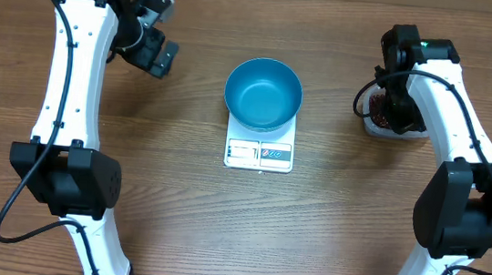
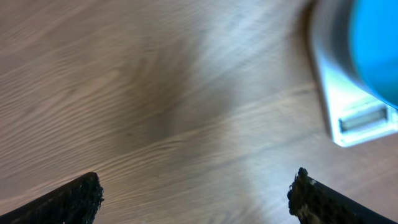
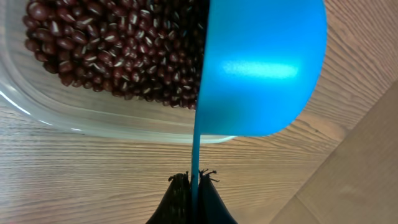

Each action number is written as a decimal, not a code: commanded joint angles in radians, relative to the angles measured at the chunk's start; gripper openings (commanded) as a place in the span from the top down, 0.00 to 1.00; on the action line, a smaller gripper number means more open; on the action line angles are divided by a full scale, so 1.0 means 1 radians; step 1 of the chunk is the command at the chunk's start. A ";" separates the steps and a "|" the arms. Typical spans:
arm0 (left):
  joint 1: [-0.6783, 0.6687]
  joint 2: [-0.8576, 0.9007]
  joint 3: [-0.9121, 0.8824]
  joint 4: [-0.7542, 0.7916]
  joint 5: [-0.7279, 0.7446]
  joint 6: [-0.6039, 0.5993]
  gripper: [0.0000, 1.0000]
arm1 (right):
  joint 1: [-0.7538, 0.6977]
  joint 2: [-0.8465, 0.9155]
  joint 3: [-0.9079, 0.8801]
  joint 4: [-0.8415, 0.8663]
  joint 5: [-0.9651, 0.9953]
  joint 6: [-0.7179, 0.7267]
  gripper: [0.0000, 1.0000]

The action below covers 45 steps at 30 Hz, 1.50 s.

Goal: Scoop item into bowl and weigh 150g on scale

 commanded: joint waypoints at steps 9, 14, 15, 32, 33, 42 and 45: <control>-0.007 -0.035 0.010 -0.032 0.433 -0.235 0.00 | -0.009 0.002 -0.005 0.011 -0.035 0.007 0.96; -0.014 -0.035 0.010 0.008 0.469 -0.278 0.00 | -0.009 0.002 -0.005 0.013 -0.036 0.007 0.96; -0.014 -0.035 0.010 0.004 0.486 -0.278 0.00 | -0.009 0.001 -0.005 0.013 -0.036 0.007 0.96; -0.253 -0.235 -0.015 -0.124 0.217 -0.295 0.00 | -0.030 -0.014 -0.005 0.010 -0.100 0.007 0.96; -0.272 -0.252 -0.032 -0.117 0.198 -0.313 0.00 | -0.034 -0.014 -0.005 0.010 -0.106 0.007 0.96; -0.460 -0.481 -0.563 0.188 -0.021 -0.579 0.00 | -0.055 -0.014 -0.005 0.009 -0.132 0.011 0.96; -0.485 -0.549 -0.780 0.335 -0.081 -0.642 0.01 | -0.055 -0.015 -0.005 0.009 -0.140 0.011 0.96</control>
